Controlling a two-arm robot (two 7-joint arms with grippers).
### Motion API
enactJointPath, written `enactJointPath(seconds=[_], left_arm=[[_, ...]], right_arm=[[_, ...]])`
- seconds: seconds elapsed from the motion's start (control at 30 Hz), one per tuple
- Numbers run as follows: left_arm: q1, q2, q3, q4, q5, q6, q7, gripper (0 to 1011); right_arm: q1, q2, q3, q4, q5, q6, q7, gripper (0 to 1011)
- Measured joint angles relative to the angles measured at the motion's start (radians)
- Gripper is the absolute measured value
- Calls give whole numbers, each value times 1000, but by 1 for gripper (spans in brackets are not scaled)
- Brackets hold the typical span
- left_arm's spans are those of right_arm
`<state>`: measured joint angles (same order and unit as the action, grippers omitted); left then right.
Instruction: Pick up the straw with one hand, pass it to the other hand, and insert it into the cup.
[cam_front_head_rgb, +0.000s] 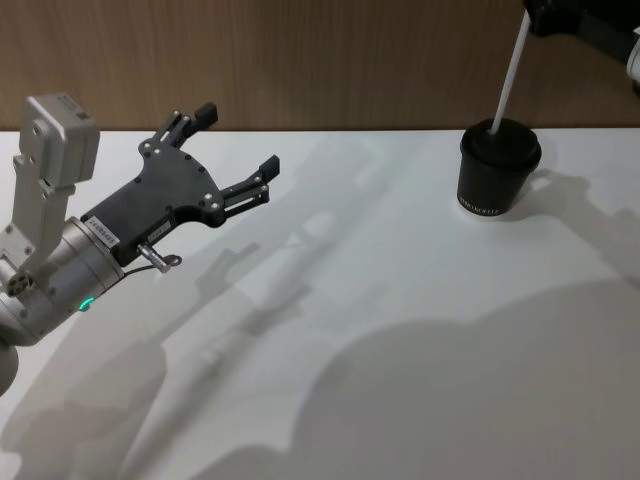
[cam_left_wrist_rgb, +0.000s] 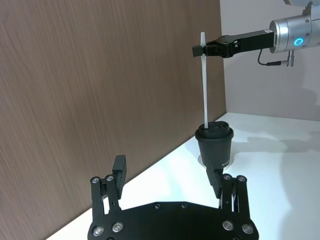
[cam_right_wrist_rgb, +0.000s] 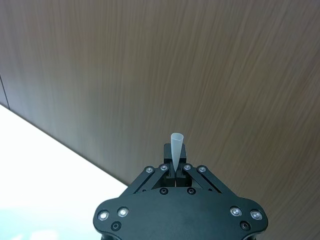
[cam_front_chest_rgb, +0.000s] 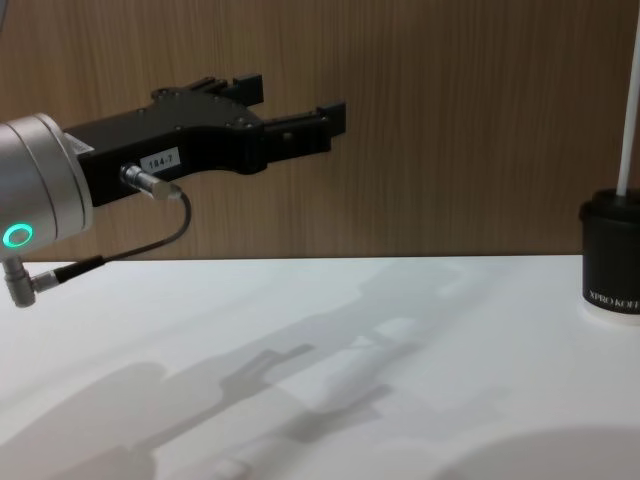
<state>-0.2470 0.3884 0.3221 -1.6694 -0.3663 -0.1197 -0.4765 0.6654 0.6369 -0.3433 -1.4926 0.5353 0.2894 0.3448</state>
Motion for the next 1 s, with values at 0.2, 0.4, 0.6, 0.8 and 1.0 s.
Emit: enactJointPath(seconds=[0.2, 0.4, 0.6, 0.8, 1.0], left_arm=[[0, 0, 0, 0, 0, 0, 0, 1003], [0, 0, 0, 0, 0, 0, 0, 1003], [0, 0, 0, 0, 0, 0, 0, 1003], [0, 0, 0, 0, 0, 0, 0, 1003], [0, 0, 0, 0, 0, 0, 0, 1003]], right_arm=[[6, -8, 1, 19, -4, -6, 9, 7], [13, -19, 2, 40, -8, -12, 20, 7], [21, -33, 1, 59, -9, -13, 29, 7], [28, -45, -2, 76, -15, -15, 36, 8], [32, -52, -3, 86, -19, -16, 40, 47]])
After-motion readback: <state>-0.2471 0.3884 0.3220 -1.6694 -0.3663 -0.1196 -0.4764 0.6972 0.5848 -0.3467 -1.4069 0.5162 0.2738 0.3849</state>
